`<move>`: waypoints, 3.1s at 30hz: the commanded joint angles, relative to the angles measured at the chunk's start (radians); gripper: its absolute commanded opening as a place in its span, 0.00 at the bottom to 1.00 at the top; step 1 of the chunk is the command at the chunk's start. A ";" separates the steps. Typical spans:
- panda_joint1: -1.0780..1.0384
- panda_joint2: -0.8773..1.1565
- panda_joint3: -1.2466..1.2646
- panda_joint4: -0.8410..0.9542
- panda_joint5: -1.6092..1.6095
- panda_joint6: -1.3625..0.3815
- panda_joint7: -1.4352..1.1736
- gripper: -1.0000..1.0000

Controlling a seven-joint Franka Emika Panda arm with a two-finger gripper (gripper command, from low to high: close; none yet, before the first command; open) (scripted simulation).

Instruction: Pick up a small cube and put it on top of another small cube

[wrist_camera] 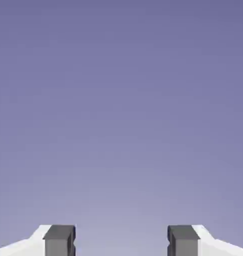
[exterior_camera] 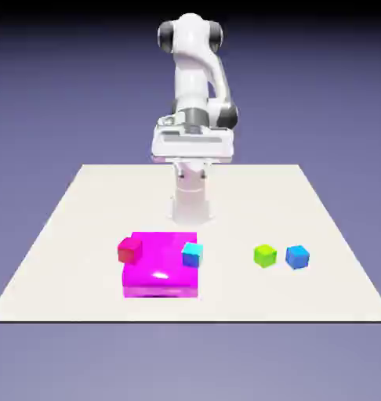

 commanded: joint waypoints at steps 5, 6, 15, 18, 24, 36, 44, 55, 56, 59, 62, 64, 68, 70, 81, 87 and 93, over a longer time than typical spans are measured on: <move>-0.084 0.162 0.159 0.016 0.021 0.002 0.218 0.50; -0.101 0.194 0.191 0.019 0.026 0.002 0.261 0.50; -0.253 0.486 0.478 0.047 0.064 0.005 0.652 0.50; -0.304 0.583 0.574 0.057 0.077 0.007 0.783 0.50; -0.405 0.778 0.765 0.076 0.102 0.009 1.044 0.50; -0.597 1.147 1.128 0.112 0.151 0.013 1.540 0.50; -0.344 1.282 0.913 0.186 0.144 0.147 1.514 0.50; -0.553 1.171 1.091 0.125 0.149 0.036 1.535 0.00; -0.589 1.151 1.122 0.114 0.150 0.017 1.539 0.00; -0.568 1.073 1.084 0.165 0.224 -0.107 1.464 0.00; -0.541 0.983 0.984 0.201 0.292 -0.238 1.371 0.00; -0.524 0.921 0.911 0.223 0.337 -0.325 1.308 0.00; -0.490 0.798 0.766 0.266 0.426 -0.499 1.182 0.00; -0.473 0.736 0.694 0.288 0.470 -0.585 1.119 0.00; -0.400 0.438 0.295 0.363 0.663 -0.989 0.813 0.00; -0.417 0.405 0.135 0.296 0.629 -0.989 0.779 0.00; -0.375 0.523 0.180 0.238 0.721 -0.810 0.716 1.00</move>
